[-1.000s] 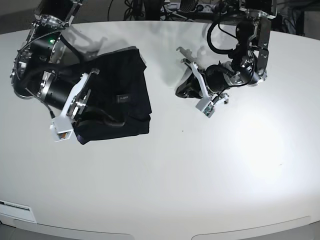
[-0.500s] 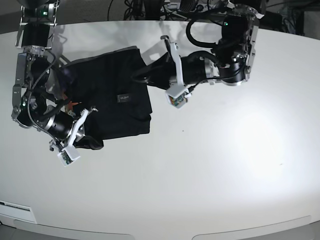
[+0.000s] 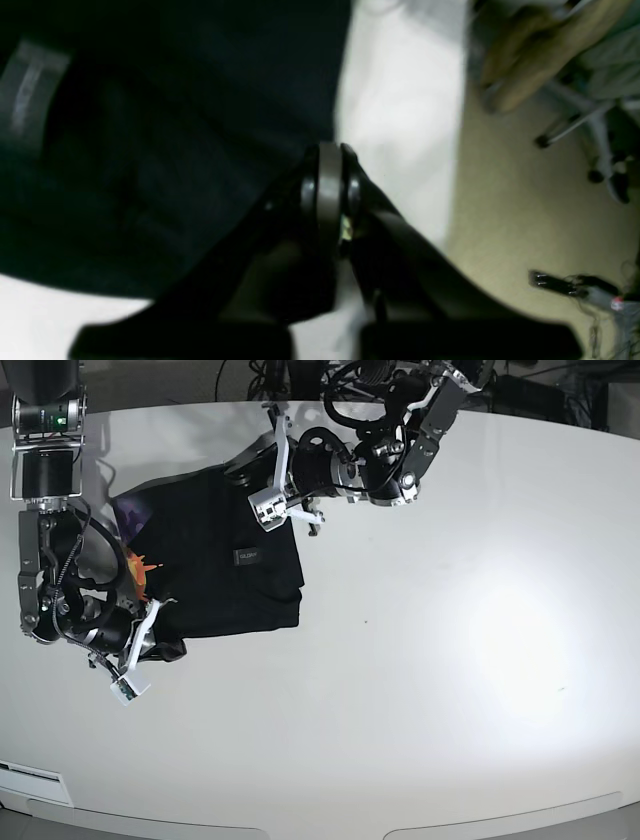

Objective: Fold the T-shirt properly
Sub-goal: 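Press the folded black shirt flat with both grippers, then push the folded shirt's edges square with both grippers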

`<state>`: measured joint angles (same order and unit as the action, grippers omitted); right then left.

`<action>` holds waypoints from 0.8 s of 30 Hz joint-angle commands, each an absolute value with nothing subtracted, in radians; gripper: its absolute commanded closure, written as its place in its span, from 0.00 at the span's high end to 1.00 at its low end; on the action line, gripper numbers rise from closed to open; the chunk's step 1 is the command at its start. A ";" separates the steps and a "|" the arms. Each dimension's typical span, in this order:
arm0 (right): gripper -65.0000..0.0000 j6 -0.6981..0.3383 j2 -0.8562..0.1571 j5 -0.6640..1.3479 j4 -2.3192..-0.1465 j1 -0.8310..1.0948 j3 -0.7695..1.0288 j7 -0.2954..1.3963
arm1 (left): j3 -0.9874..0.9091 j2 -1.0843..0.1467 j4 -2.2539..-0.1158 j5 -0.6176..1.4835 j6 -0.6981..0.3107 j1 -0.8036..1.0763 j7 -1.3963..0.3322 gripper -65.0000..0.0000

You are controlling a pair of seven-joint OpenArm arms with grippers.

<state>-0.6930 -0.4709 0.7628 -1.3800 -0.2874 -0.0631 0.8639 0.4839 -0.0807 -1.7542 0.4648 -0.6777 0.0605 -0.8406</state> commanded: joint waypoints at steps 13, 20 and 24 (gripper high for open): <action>0.00 -0.698 -0.562 0.970 -1.480 -0.002 0.074 0.955 | 0.482 -0.109 -1.419 0.352 -0.635 -0.202 -0.682 0.00; 0.00 -0.698 -0.504 1.051 -1.590 0.262 0.353 0.954 | 0.482 -0.141 -1.279 0.222 -0.533 -0.320 -0.437 0.00; 0.00 -0.698 -0.399 1.052 -1.671 0.338 0.476 0.955 | 0.484 -0.131 -1.226 0.220 -0.534 -0.362 -0.339 0.00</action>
